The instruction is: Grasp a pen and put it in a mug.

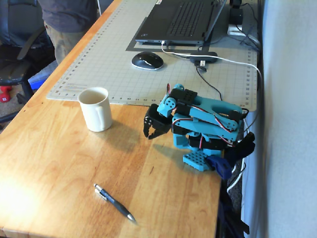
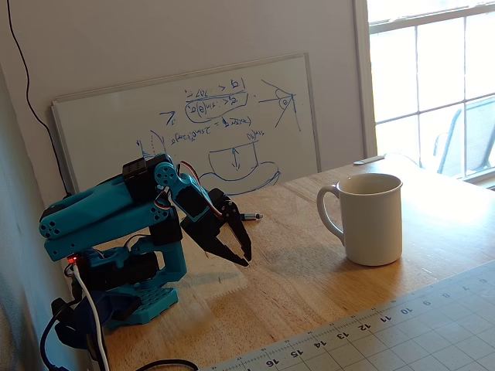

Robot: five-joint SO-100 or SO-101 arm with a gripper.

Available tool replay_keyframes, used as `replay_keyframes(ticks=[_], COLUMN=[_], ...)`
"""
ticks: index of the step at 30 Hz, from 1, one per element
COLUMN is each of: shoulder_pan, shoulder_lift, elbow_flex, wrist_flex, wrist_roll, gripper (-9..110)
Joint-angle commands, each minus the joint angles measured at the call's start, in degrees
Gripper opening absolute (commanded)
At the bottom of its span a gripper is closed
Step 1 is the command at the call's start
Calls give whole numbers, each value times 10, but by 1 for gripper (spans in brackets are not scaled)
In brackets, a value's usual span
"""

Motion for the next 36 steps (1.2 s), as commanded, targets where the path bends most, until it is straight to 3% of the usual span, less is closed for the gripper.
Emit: replay_keyframes(ticks=[1, 26, 36], shoulder_pan=[-4, -4, -6], shoulder_lift=[16, 7, -256], elbow_flex=[-8, -30, -261], wrist_flex=[1, 0, 7], wrist_roll=[3, 3, 4], gripper=[1, 1, 1])
